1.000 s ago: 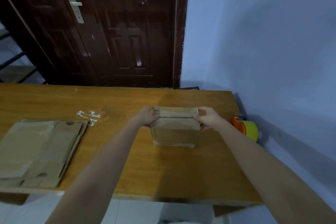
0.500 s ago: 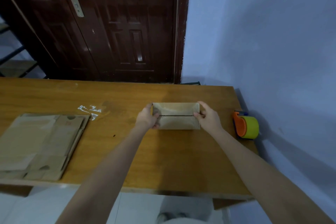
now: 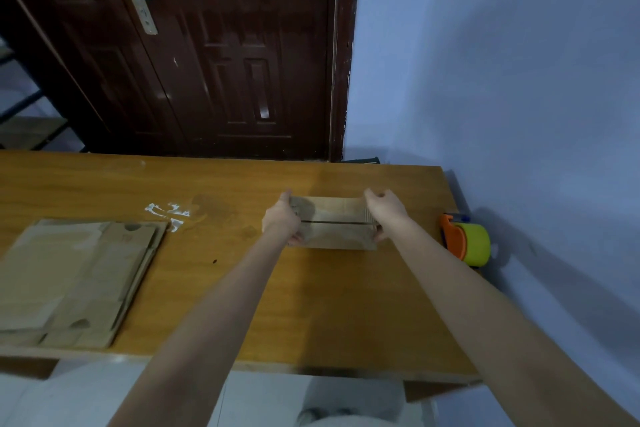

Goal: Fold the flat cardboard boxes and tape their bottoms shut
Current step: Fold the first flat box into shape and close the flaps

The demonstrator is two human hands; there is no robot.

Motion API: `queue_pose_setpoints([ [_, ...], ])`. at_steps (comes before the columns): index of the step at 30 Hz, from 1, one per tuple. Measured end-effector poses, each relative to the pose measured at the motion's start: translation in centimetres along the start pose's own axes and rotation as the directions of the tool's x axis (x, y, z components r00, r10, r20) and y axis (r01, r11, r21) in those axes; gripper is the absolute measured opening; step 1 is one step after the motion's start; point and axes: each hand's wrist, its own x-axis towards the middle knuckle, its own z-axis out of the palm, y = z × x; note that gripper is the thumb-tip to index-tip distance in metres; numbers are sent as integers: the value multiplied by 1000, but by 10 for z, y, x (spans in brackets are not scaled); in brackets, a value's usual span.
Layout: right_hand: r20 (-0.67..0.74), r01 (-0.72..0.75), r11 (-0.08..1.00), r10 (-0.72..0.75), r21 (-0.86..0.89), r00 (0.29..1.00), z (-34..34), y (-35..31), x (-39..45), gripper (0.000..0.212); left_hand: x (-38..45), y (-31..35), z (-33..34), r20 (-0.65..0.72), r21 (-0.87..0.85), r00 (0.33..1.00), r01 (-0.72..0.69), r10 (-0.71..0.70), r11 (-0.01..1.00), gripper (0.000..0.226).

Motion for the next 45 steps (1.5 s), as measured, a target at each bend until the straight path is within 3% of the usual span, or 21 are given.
queue_pose_setpoints([
  [5, 60, -151, 974, 143, 167, 988, -2, 0, 2, 52, -3, 0, -11, 84, -54, 996, 21, -17, 998, 55],
  [8, 77, -173, 934, 157, 312, 985, 4, 10, 2, 61, -13, -3, -12, 116, -130, 991, 79, -64, 988, 54],
  [10, 49, -152, 926, 145, 346, 988, 10, 20, 2, 58, -21, -9, -6, 130, -249, 989, 97, -66, 964, 46],
  [12, -1, -109, 924, 118, 366, 993, 15, 31, 0, 42, -28, -18, 1, 121, -380, 992, 87, -44, 921, 38],
  [14, -55, -55, 927, 82, 372, 995, 18, 39, -1, 32, -31, -27, 12, 79, -445, 997, 59, -27, 894, 43],
  [18, -91, 71, 941, -43, 332, 995, 23, 53, -7, 51, -35, -43, 35, -28, -480, 1000, -11, -3, 877, 64],
  [23, -22, 96, 911, -95, 401, 995, 27, 88, -16, 51, -39, -69, 51, 91, -626, 992, 124, -85, 770, 72],
  [30, 128, 5, 911, -63, 412, 990, 20, 103, -4, 78, -33, -77, 38, 120, -494, 993, 61, -1, 867, 69],
  [33, 160, -61, 918, -3, 392, 987, 20, 106, 3, 76, -33, -74, 34, 228, -541, 972, 167, -48, 824, 67],
  [38, 214, -104, 923, 24, 371, 976, 23, 112, 3, 69, -31, -77, 37, 217, -623, 975, 175, -47, 762, 61],
  [42, 167, 2, 944, -61, 329, 984, 25, 118, -6, 82, -30, -80, 36, 207, -680, 978, 144, -1, 719, 54],
  [45, 148, 94, 965, -133, 245, 980, 26, 125, -14, 87, -31, -91, 36, 134, -636, 983, -10, 122, 772, 57],
])
